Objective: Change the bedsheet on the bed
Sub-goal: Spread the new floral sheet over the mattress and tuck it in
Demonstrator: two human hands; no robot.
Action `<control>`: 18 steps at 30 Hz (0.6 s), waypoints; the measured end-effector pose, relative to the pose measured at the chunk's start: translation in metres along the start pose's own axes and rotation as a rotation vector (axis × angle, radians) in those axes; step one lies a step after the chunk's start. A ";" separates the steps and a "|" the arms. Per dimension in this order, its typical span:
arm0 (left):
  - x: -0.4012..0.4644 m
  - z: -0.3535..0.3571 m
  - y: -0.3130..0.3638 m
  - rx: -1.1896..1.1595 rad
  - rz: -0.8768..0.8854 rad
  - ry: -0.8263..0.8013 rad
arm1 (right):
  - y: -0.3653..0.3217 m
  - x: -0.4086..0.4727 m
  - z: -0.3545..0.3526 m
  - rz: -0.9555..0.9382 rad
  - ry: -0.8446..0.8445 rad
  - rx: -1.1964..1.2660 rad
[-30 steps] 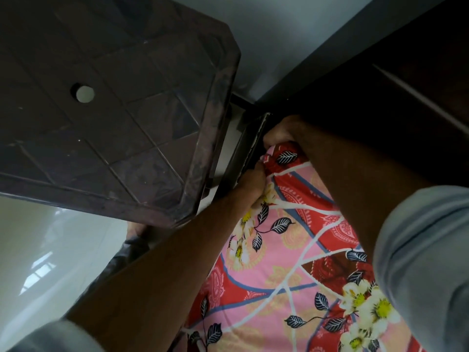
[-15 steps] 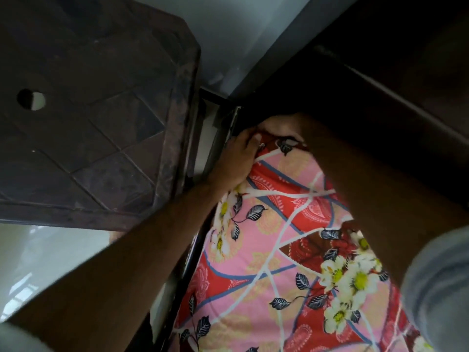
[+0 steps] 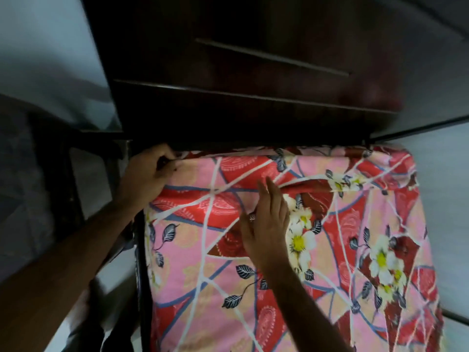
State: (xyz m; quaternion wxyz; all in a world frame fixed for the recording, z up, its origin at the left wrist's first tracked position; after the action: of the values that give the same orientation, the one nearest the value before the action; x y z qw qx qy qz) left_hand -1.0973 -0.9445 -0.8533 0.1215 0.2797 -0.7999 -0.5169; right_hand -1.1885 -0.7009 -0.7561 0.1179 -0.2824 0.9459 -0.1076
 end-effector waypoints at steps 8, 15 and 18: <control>0.007 -0.004 0.017 0.545 0.134 0.080 | 0.032 -0.006 0.028 0.048 -0.045 0.056; 0.005 0.028 0.065 0.449 0.317 -0.145 | 0.097 0.044 -0.025 0.202 0.179 0.095; 0.018 0.078 0.096 0.472 0.403 -0.262 | 0.142 0.077 -0.047 0.230 0.190 0.115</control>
State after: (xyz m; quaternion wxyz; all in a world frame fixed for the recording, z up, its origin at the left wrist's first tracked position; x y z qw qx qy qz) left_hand -1.1803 -0.8662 -0.8031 0.0495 0.0675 -0.9455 -0.3146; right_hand -1.3370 -0.6217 -0.7627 0.0551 -0.1537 0.9712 -0.1737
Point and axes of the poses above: each hand's wrist, its own x-axis towards the middle knuckle, its own z-axis out of the palm, y = z × x, the point moved 8 cm from there along x, towards the middle knuckle, and after that the axes turned 3 degrees about z, right-handed, at the moved point
